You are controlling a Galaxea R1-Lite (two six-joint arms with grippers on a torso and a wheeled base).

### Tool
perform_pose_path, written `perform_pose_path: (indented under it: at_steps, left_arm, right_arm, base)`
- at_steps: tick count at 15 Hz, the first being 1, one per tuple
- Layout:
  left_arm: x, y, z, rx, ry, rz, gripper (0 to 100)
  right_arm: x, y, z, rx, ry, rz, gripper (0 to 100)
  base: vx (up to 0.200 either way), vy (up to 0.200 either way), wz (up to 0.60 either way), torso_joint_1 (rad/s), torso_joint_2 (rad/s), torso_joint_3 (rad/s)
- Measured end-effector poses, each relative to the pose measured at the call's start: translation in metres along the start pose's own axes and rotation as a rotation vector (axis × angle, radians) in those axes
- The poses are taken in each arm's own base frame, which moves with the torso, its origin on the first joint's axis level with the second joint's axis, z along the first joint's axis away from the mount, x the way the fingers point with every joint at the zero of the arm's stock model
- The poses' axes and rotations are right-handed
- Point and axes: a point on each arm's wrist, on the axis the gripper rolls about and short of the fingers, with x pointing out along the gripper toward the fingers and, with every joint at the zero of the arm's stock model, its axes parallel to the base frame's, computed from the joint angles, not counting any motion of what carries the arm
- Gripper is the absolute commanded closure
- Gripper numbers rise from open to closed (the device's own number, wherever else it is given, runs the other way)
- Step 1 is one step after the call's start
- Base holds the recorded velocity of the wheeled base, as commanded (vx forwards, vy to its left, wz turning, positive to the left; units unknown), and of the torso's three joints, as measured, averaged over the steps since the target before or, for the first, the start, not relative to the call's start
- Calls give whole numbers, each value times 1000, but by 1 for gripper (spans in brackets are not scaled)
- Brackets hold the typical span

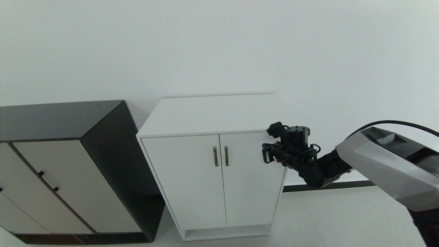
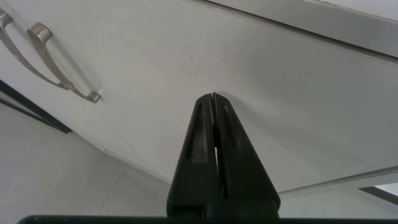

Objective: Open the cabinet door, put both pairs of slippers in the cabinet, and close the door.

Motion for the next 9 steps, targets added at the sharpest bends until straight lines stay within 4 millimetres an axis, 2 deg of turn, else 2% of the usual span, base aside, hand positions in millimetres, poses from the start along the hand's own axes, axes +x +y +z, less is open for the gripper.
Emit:
perform_pose_path:
  at_steps: [9]
  left_arm:
    - [0, 0, 0, 0, 0, 0, 100]
  right_arm:
    - [9, 0, -1, -1, -9, -29, 100]
  base:
    - [0, 0, 0, 0, 0, 0]
